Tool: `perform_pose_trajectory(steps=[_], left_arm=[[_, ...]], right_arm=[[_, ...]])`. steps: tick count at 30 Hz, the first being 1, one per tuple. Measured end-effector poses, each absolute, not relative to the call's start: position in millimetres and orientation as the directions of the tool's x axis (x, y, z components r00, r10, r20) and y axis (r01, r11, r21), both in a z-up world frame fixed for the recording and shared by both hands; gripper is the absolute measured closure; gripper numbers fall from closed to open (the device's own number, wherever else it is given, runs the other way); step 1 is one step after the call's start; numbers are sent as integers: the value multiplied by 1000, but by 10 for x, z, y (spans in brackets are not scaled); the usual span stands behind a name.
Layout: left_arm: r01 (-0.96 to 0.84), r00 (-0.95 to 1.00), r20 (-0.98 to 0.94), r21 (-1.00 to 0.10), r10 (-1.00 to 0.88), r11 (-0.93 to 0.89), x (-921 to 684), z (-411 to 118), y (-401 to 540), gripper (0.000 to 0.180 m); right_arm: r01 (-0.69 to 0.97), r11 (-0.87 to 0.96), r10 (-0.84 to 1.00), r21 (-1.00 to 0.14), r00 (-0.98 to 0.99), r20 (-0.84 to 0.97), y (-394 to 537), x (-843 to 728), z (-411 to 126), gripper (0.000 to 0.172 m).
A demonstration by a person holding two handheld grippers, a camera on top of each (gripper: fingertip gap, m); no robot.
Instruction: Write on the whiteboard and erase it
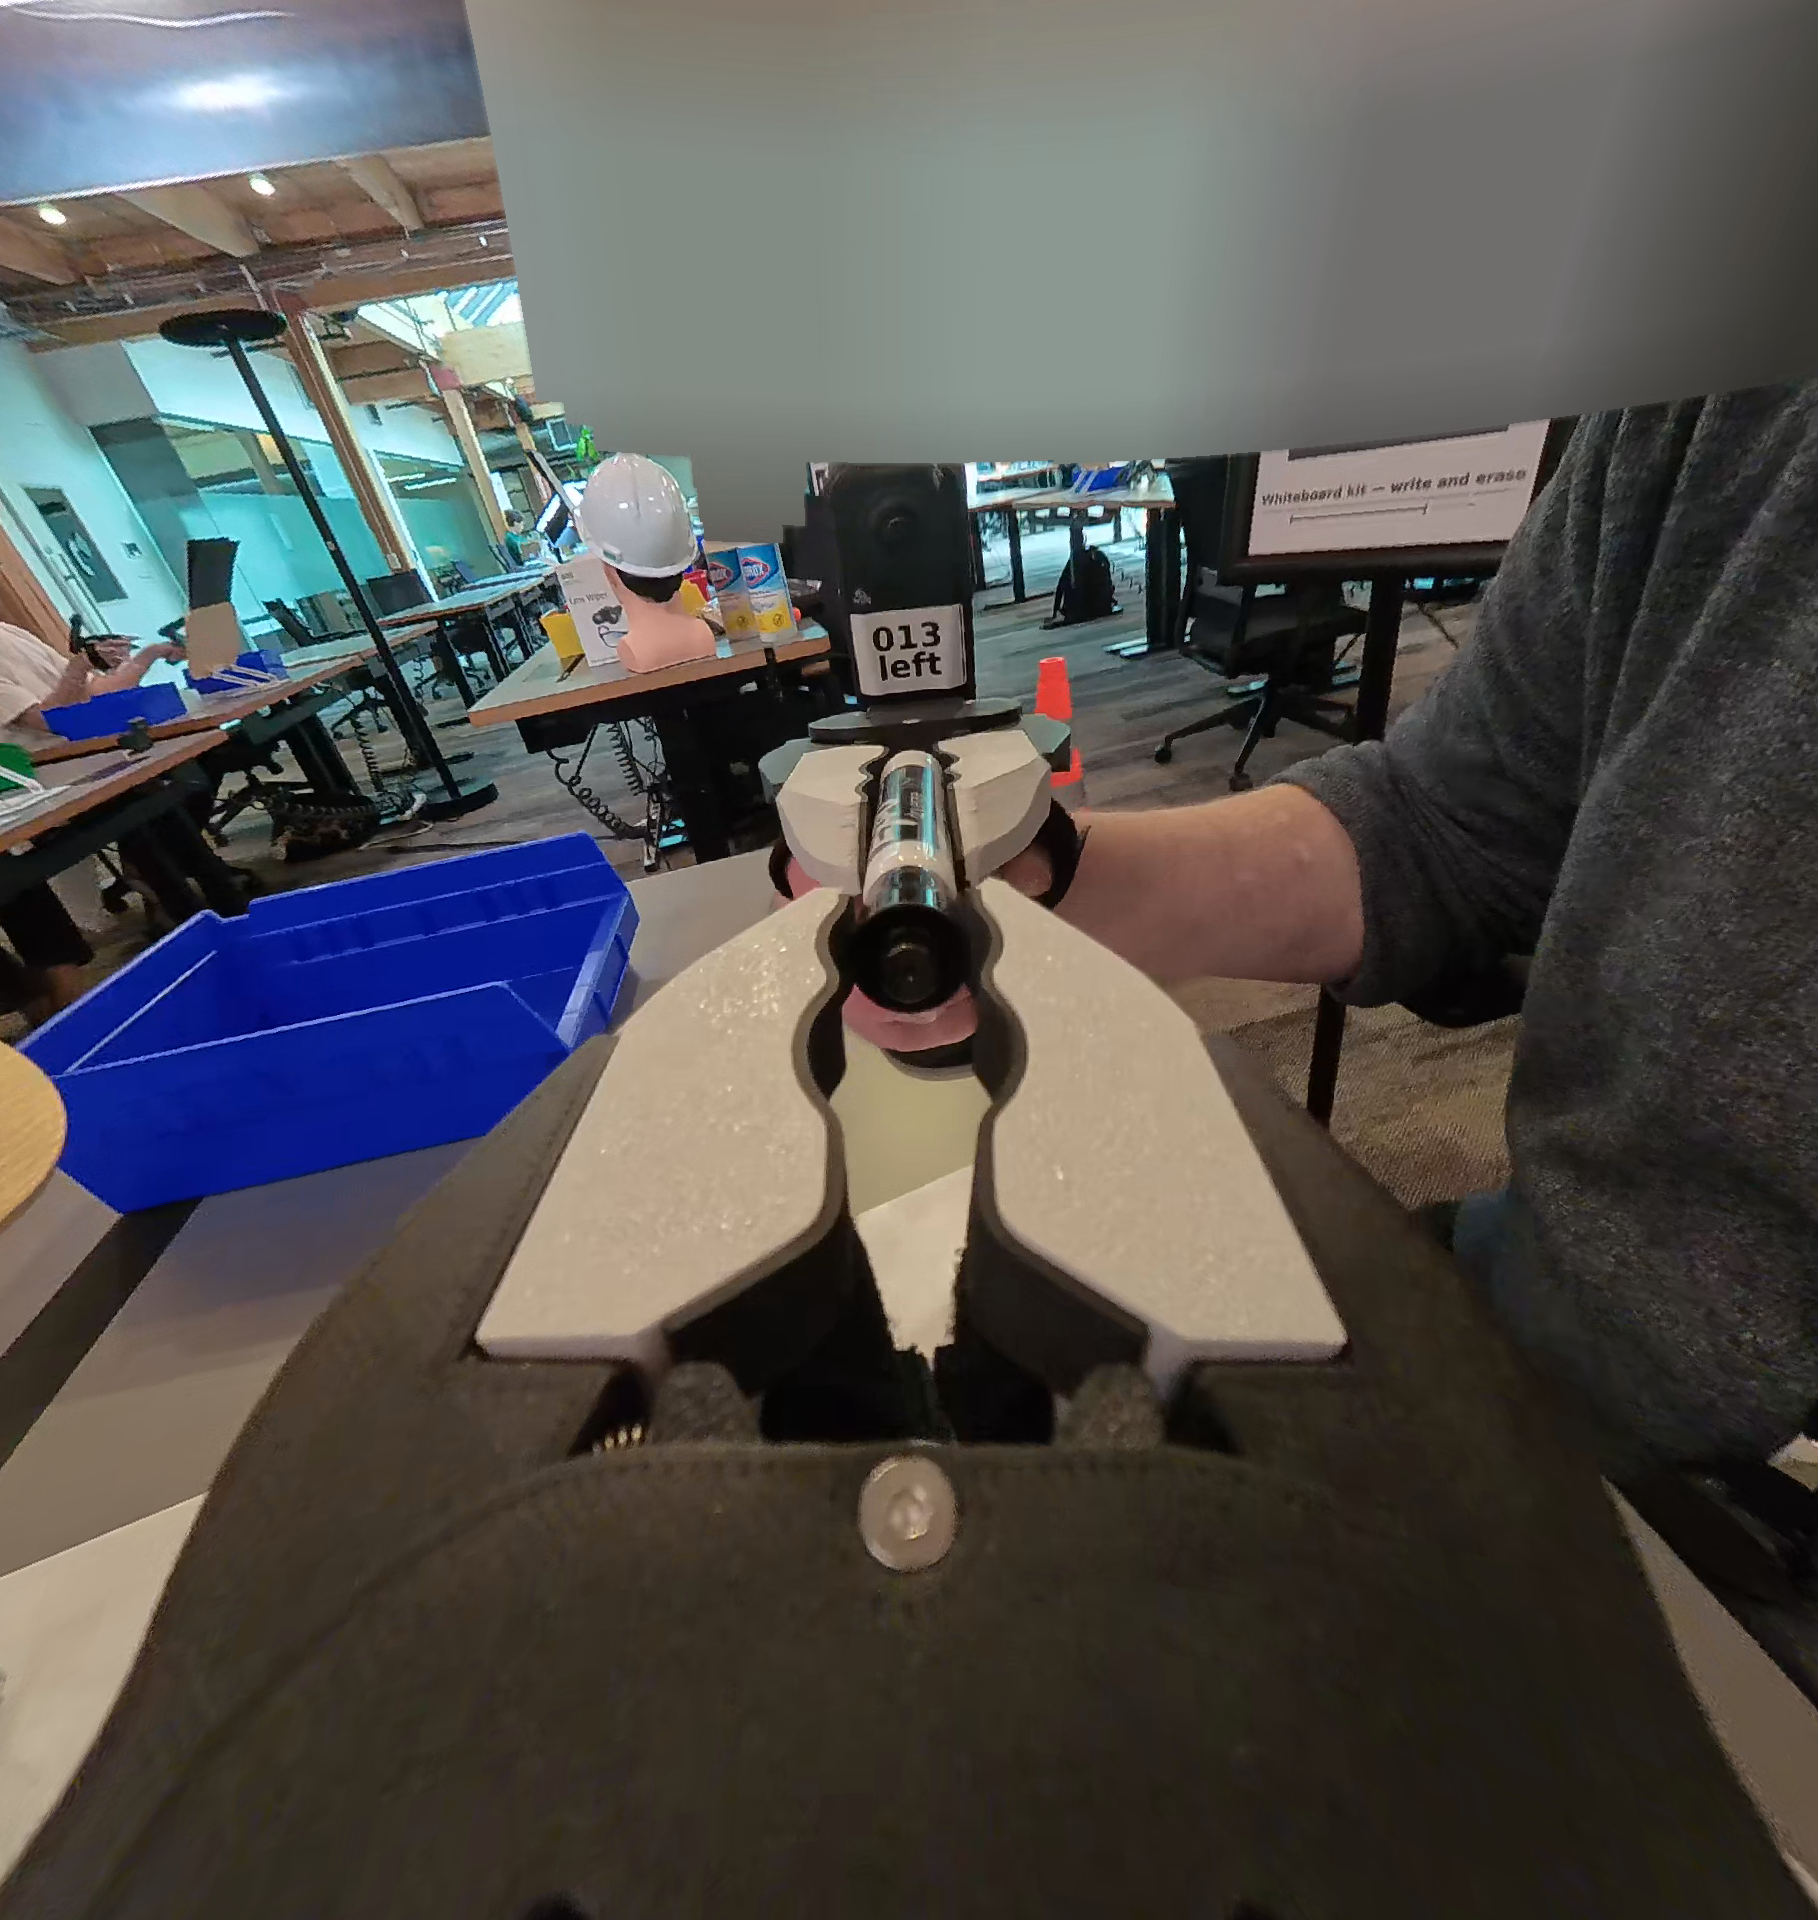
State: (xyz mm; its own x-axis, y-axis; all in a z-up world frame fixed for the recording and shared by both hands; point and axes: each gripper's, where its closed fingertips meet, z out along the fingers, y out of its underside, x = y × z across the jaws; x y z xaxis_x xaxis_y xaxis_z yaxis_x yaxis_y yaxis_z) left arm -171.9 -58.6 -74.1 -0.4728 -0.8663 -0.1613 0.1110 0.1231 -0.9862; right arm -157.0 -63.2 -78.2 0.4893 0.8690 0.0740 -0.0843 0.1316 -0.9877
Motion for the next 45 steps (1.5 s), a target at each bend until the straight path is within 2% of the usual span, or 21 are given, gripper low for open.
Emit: perform_pose_trajectory(steps=[8, 21, 28, 30, 31, 32, 33, 34, 37, 41, 45], left_arm=[[96, -473, -162, -987, -866, 132, -1714, -760, -670, 161], [91, -469, -57, -996, -881, 16, -1730, -624, -727, 162], [91, -466, -39, -996, -884, -4, -1755, -572, -752, 162], [211, -460, 22, -968, -888, -133, -1966, -224, -526, 162], [224, -370, -48, -974, -928, -39, -2045, -146, -316, 162], [207, -281, -127, -976, -951, 69, -2067, -162, -164, 161], [197, -286, -107, -979, -952, 51, -2048, -208, -135, 162], [171, -320, -81, -985, -944, 27, -1983, -308, -177, 161], [66, -389, -78, -996, -918, 56, -1840, -560, -248, 161], [-38, -395, -140, -985, -908, 169, -1863, -647, -202, 161], [-157, -448, -171, -951, -878, 265, -1864, -878, -313, 161]], right_arm=[[-84, 132, 871, -988, 486, 75, -717, -1561, -807, 151], [-245, 109, 888, -963, 460, -16, -760, -1591, -782, 151], [-242, 94, 900, -966, 435, -22, -778, -1619, -820, 151], [-349, 85, 883, -933, 460, -91, -761, -1347, -788, 151], [-414, 81, 855, -907, 496, -150, -746, -1062, -811, 152], [-396, 81, 843, -914, 517, -150, -793, -949, -873, 152], [-312, 80, 826, -947, 552, -112, -808, -977, -961, 152], [-237, 75, 816, -969, 574, -77, -803, -1034, -1025, 151], [-182, 70, 794, -981, 606, -56, -778, -1038, -1045, 151], [-134, 53, 735, -990, 676, -52, -757, -836, -1068, 151], [46, 20, 680, -999, 732, 47, -745, -785, -1131, 151]])
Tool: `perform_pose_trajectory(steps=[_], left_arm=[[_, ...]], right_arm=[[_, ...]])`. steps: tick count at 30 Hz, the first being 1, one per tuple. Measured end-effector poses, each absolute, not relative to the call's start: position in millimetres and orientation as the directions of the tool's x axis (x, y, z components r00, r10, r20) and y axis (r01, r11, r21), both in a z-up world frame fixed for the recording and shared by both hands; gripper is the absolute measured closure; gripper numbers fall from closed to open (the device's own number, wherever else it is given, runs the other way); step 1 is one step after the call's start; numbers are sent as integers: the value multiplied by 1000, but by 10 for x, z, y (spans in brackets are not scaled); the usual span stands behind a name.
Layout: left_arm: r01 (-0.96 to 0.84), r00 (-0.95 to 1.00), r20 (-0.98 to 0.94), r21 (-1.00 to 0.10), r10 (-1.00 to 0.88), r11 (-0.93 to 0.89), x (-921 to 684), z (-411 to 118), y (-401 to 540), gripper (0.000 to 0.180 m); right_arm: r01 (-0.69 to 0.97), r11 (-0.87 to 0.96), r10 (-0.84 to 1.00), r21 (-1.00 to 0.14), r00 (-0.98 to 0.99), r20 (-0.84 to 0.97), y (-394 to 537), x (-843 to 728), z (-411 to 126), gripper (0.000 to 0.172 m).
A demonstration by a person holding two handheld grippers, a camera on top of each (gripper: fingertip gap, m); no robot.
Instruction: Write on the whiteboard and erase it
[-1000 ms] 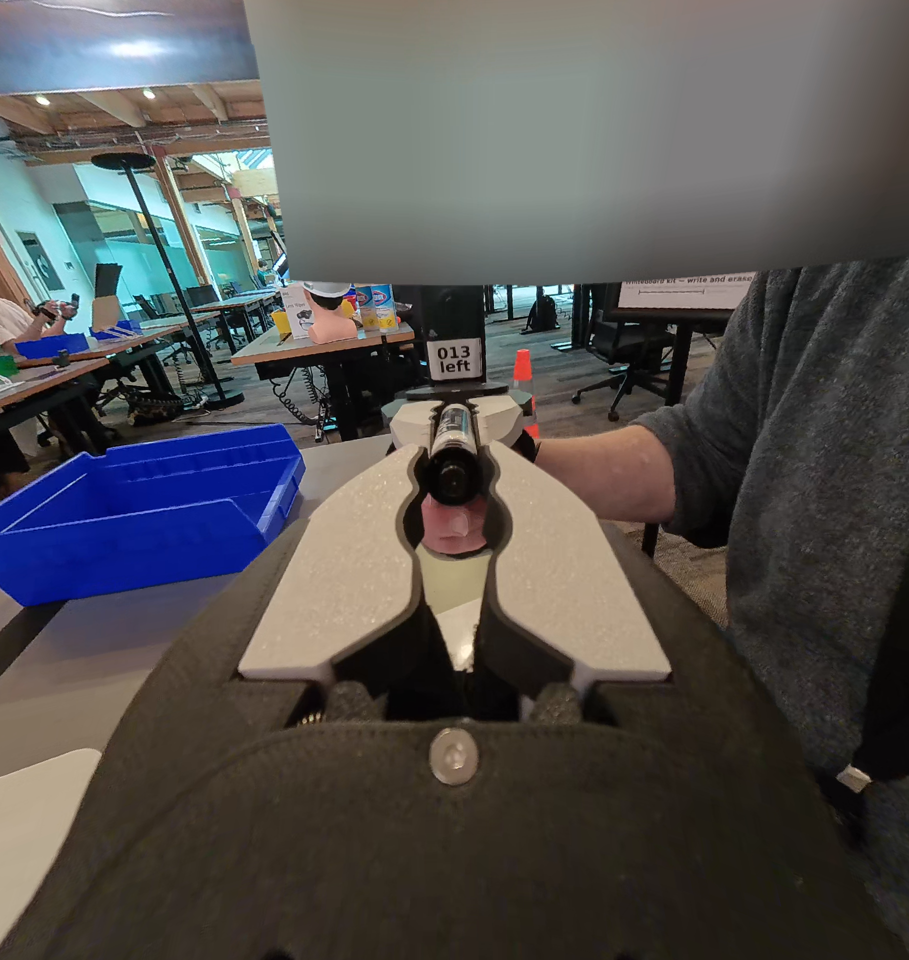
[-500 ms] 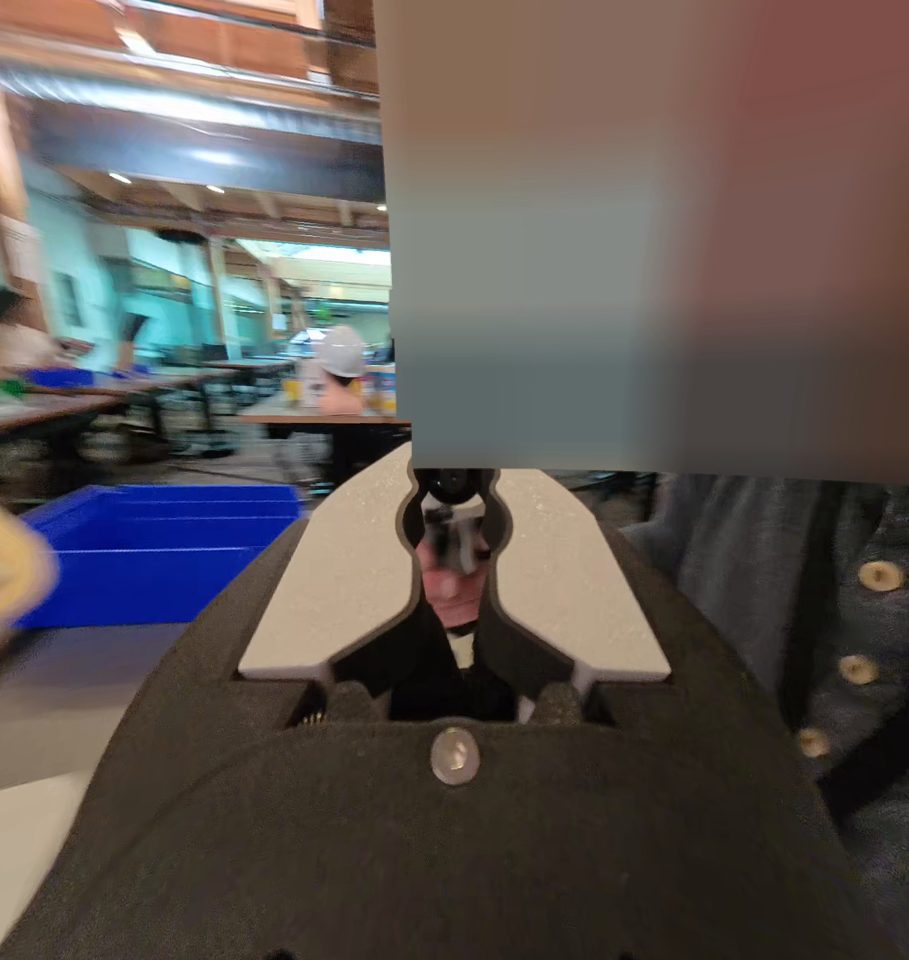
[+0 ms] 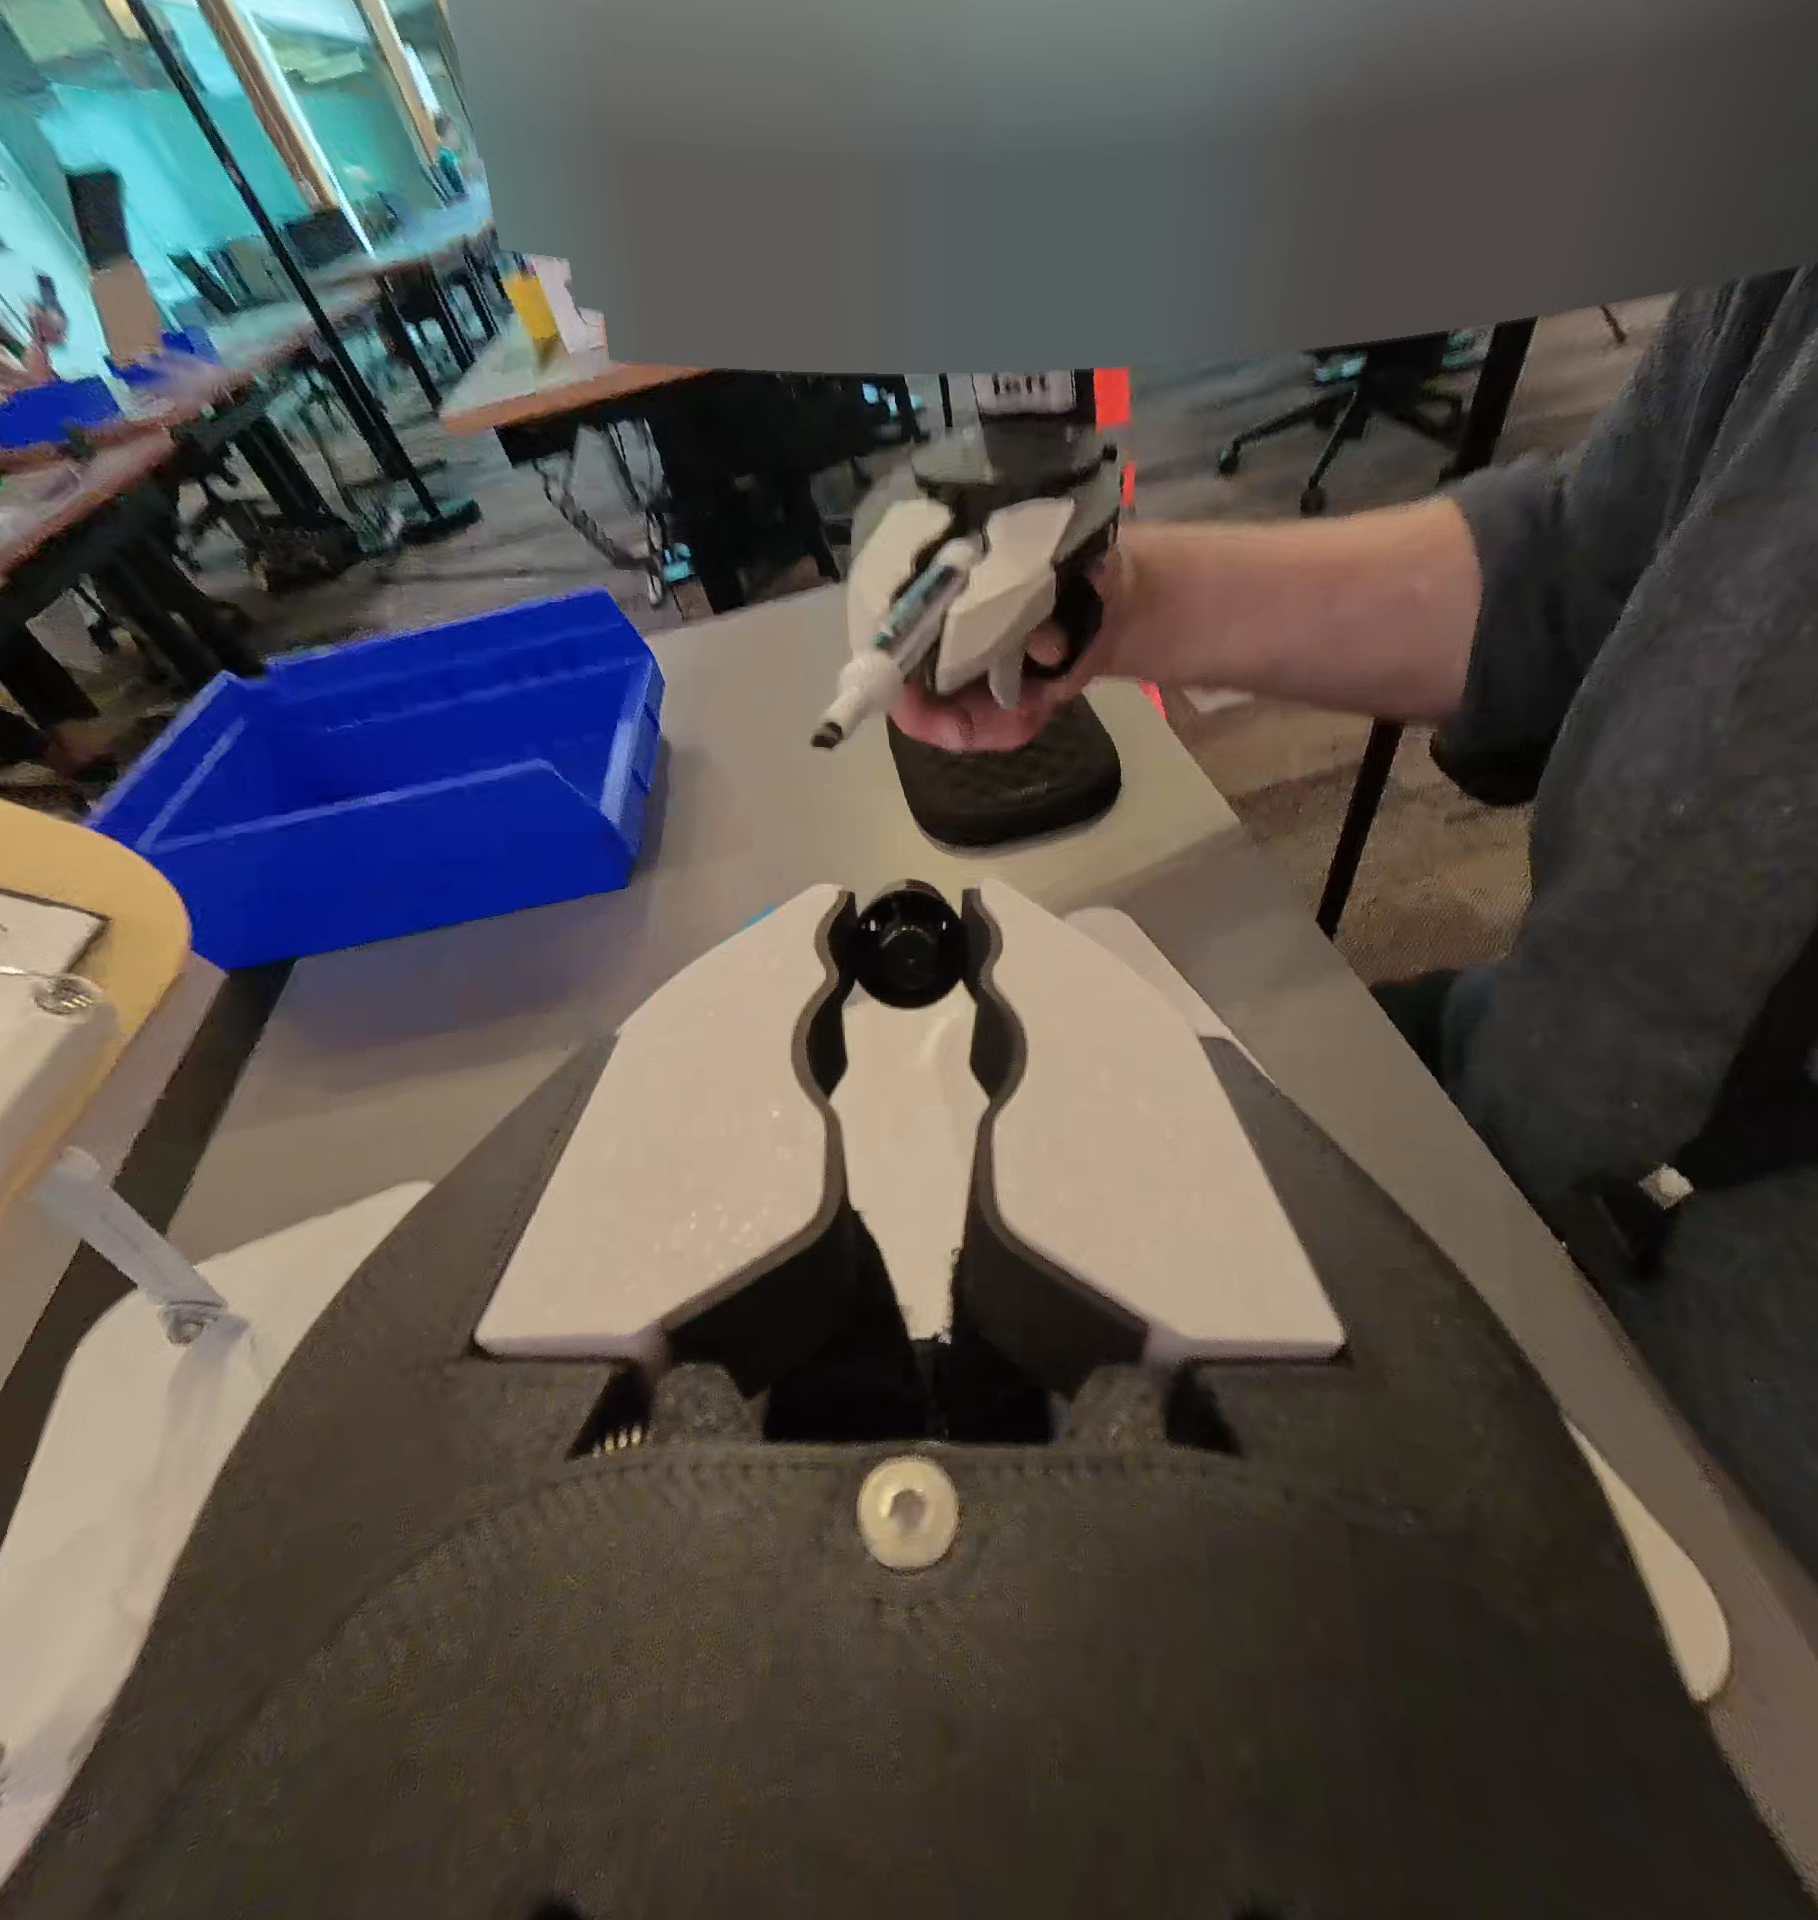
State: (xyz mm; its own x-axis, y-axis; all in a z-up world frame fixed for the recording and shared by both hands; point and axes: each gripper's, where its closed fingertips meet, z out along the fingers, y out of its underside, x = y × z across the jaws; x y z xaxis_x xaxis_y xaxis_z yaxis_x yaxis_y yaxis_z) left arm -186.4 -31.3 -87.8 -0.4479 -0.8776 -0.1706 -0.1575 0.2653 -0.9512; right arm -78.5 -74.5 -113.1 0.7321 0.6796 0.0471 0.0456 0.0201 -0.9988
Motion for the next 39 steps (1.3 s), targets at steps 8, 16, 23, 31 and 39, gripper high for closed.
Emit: perform_pose_trajectory(steps=[8, 16, 23, 31, 39], left_arm=[[-252, -470, -164, -917, -867, 310, -2001, -1213, -522, 160], [-343, -548, -82, -886, -832, 313, -2282, -1848, -974, 161], [-450, -623, -72, -781, -778, 433, -2587, -2488, -1207, 161], [-422, -745, -72, -719, -663, 552, -2928, -2763, -1398, 160], [-399, -786, -32, -737, -618, 546, -3081, -2747, -1481, 160]], right_arm=[[329, -61, 593, -942, 771, 231, -794, -773, -1274, 152], [412, -108, 577, -905, 767, 280, -909, -859, -1362, 151], [391, -125, 562, -912, 785, 260, -1000, -896, -1374, 151], [399, -163, 554, -902, 794, 251, -1045, -988, -1472, 151], [424, -184, 547, -887, 794, 265, -1030, -1177, -1462, 151]])
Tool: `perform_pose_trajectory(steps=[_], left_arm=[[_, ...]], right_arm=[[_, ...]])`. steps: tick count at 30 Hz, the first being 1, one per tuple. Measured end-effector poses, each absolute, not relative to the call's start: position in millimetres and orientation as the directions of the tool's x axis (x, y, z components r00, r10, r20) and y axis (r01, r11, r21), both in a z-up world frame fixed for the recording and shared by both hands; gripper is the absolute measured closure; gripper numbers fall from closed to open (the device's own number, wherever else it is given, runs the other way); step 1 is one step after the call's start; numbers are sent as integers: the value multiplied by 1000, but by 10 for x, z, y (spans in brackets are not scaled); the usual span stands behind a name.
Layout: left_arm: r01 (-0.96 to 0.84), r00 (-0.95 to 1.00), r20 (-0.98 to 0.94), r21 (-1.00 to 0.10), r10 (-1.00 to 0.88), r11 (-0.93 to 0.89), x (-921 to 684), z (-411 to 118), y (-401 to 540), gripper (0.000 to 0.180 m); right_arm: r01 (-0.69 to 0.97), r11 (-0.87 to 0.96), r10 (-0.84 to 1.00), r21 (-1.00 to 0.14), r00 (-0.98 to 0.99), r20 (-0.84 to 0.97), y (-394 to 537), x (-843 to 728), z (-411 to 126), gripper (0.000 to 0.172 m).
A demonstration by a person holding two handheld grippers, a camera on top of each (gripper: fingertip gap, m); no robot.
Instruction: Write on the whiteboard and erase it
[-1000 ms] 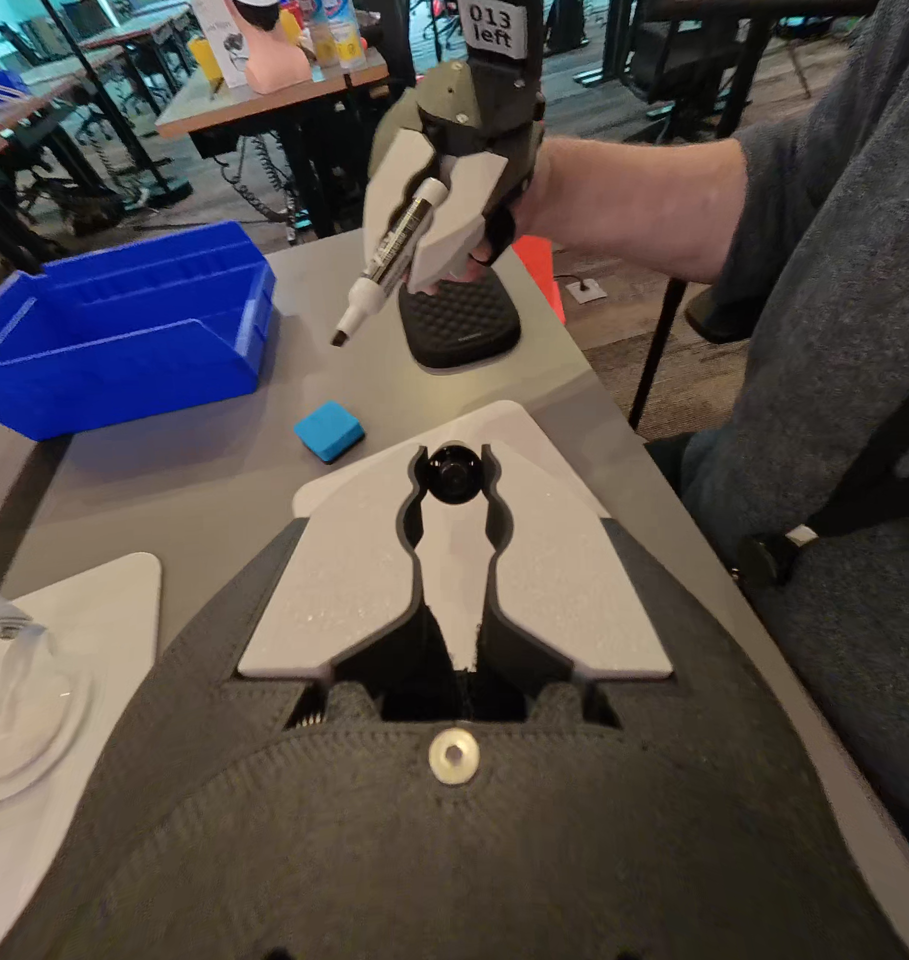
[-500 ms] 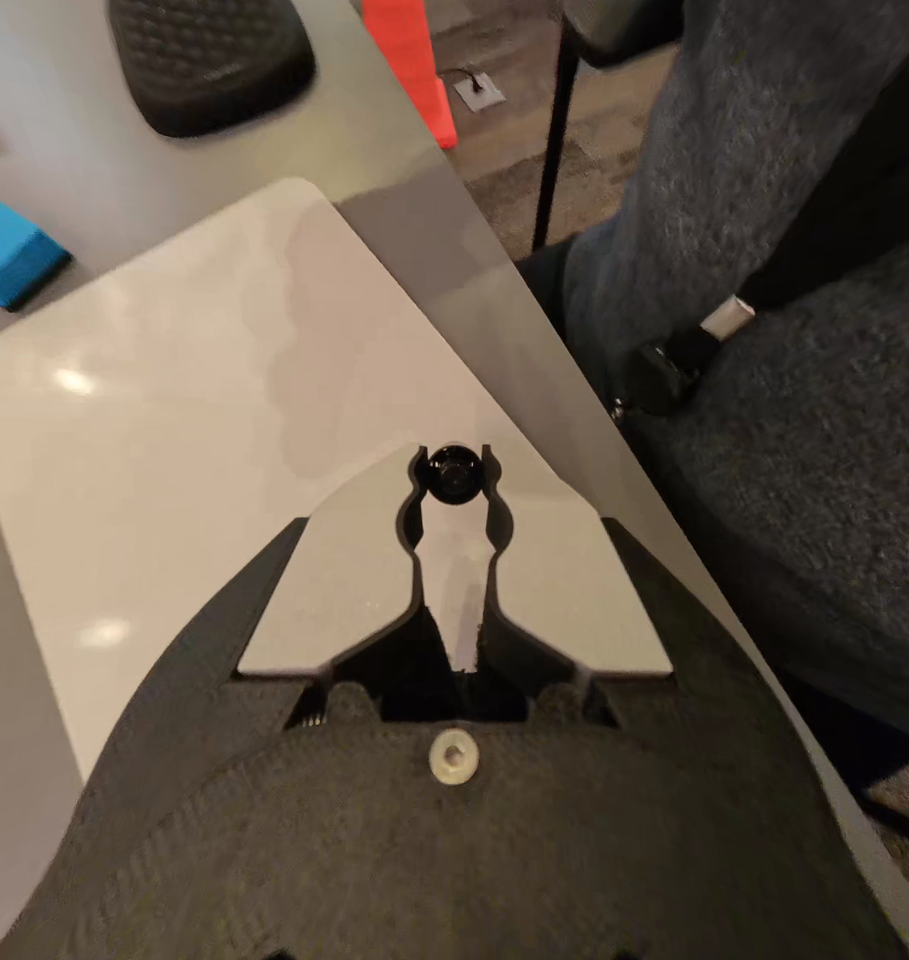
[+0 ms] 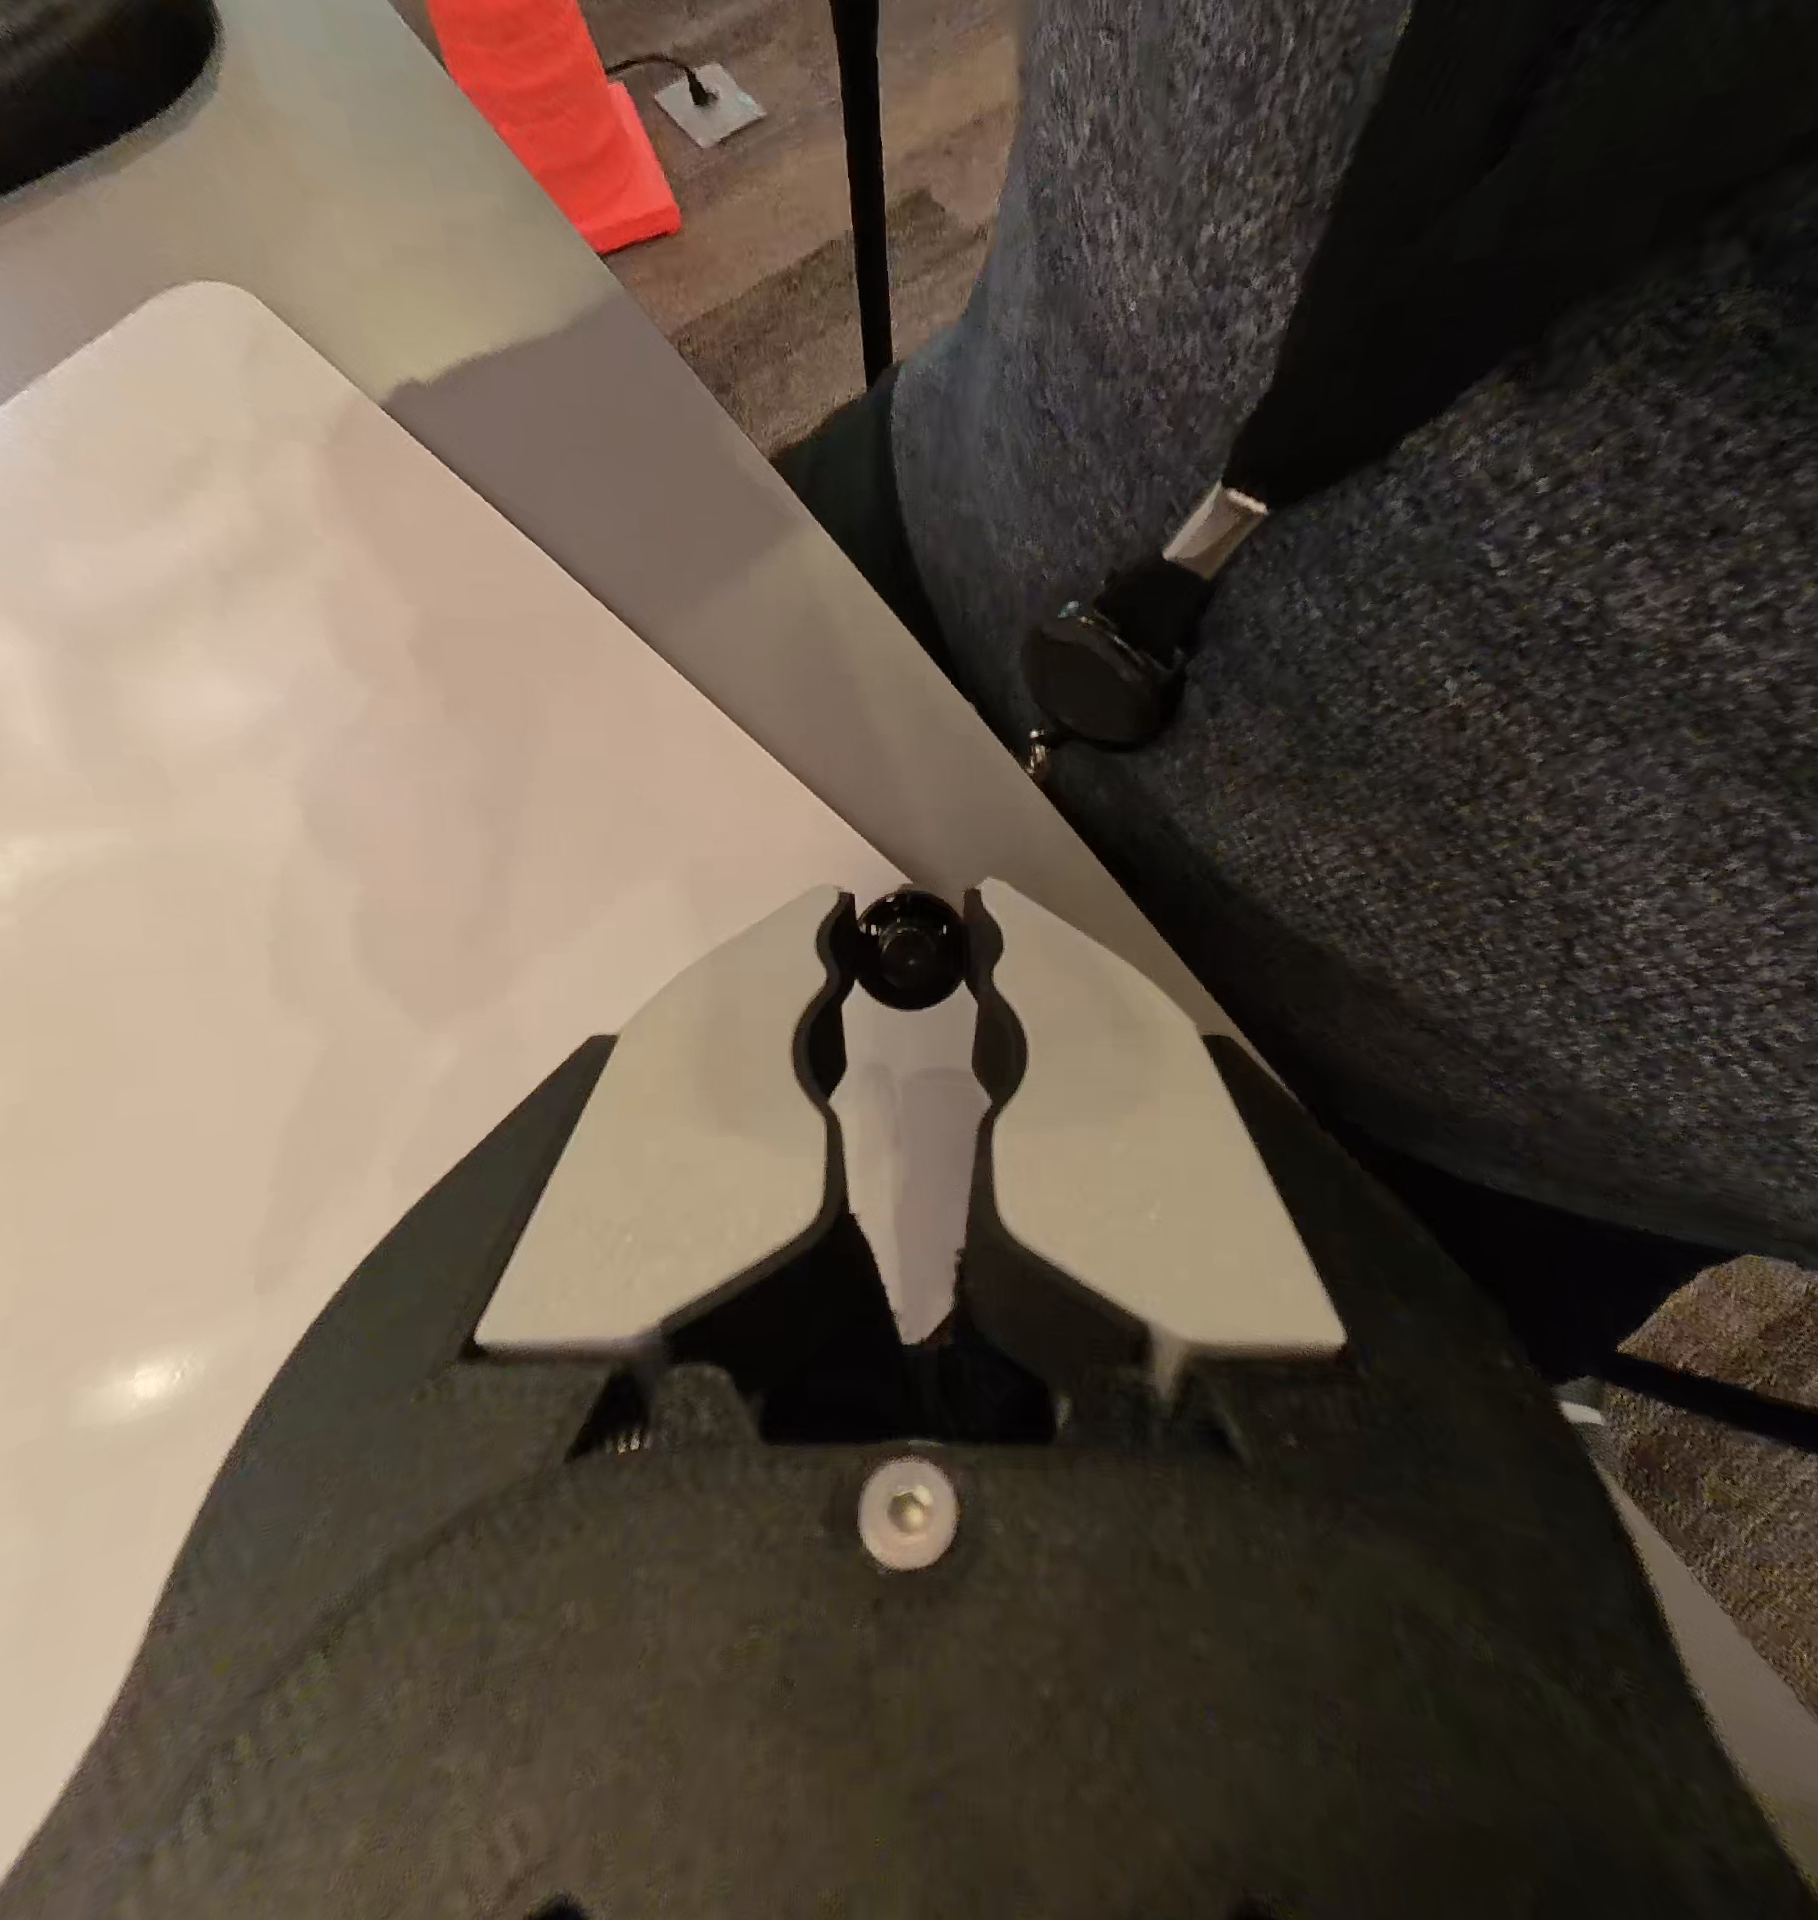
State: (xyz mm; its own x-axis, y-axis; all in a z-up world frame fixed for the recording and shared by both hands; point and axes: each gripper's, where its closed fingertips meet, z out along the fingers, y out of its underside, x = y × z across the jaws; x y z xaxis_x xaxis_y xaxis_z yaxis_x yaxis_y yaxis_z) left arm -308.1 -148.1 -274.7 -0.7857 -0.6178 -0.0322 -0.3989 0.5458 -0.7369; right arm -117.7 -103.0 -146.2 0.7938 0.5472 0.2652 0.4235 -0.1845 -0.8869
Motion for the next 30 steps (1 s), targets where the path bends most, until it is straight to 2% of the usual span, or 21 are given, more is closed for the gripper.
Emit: perform_pose_trajectory(steps=[9, 19, 30], left_arm=[[-444, -786, -24, -672, -618, 592, -3162, -2926, -1445, 160], [-452, -793, 39, -707, -608, 544, -3179, -2932, -1457, 161], [-449, -793, 13, -687, -609, 571, -3203, -2928, -1516, 160]], right_arm=[[436, -163, 599, -885, 756, 263, -767, -1518, -1490, 152], [337, -179, 621, -925, 768, 160, -442, -1513, -1727, 152], [342, -179, 580, -922, 794, 182, -575, -1529, -1690, 152]])
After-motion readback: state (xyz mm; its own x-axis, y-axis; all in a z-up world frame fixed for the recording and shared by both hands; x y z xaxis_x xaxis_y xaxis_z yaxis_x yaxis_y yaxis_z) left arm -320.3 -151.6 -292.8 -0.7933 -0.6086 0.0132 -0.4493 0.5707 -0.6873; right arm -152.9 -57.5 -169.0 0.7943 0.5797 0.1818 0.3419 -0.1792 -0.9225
